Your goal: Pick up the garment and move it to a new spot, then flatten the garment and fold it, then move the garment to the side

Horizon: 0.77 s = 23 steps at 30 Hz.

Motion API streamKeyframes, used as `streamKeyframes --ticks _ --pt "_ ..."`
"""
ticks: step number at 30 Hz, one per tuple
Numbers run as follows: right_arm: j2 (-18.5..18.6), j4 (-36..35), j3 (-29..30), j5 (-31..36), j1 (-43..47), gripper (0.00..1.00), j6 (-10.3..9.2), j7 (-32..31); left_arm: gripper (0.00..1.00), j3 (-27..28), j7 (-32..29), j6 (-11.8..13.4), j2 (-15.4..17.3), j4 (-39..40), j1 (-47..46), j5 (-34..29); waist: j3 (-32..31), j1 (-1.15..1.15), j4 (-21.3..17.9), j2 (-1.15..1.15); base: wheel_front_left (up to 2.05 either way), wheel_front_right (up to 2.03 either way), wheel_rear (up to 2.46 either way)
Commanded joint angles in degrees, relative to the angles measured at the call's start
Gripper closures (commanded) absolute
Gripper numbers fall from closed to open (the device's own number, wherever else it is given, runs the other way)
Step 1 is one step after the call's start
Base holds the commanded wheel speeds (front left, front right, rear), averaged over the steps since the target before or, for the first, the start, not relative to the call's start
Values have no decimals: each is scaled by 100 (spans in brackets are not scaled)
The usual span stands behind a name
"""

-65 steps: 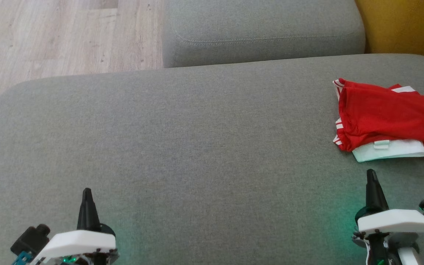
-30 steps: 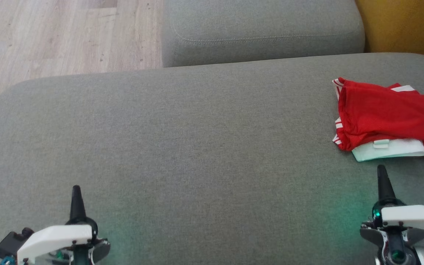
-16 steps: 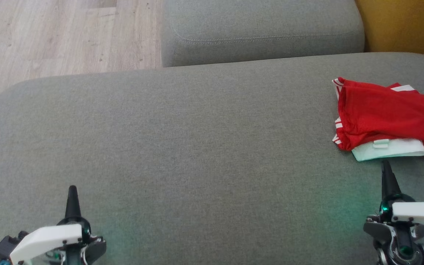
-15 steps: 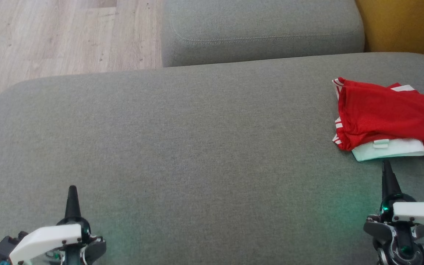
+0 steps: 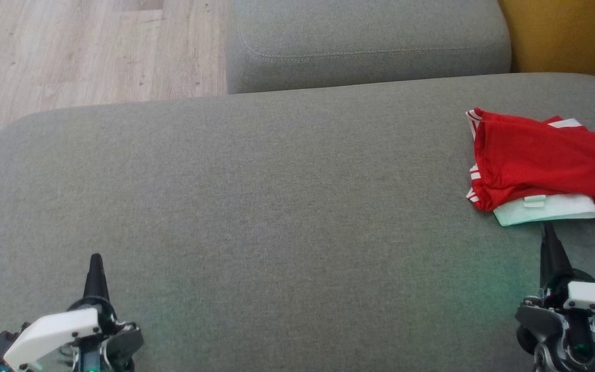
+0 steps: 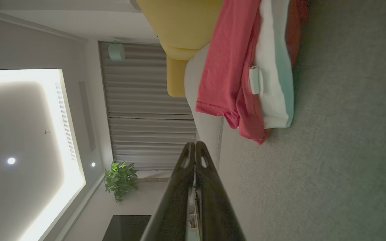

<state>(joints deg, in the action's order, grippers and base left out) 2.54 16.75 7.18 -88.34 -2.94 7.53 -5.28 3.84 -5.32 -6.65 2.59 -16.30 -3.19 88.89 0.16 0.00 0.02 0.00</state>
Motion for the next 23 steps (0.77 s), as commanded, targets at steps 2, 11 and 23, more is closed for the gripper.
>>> streamKeyframes --ticks 2,11,23 --pt "33 -253 -83 -233 -318 100 -4 -81 100 237 -75 -73 28 215 -291 194 1 0 -1 0 0 0 0" --pt "33 -272 -66 -383 -324 100 -4 -121 100 267 -115 -83 29 223 -300 329 2 0 -2 0 0 0 0" --pt "33 -272 -66 -383 -324 100 -4 -121 100 267 -115 -84 29 224 -300 329 2 0 -2 0 0 0 0"
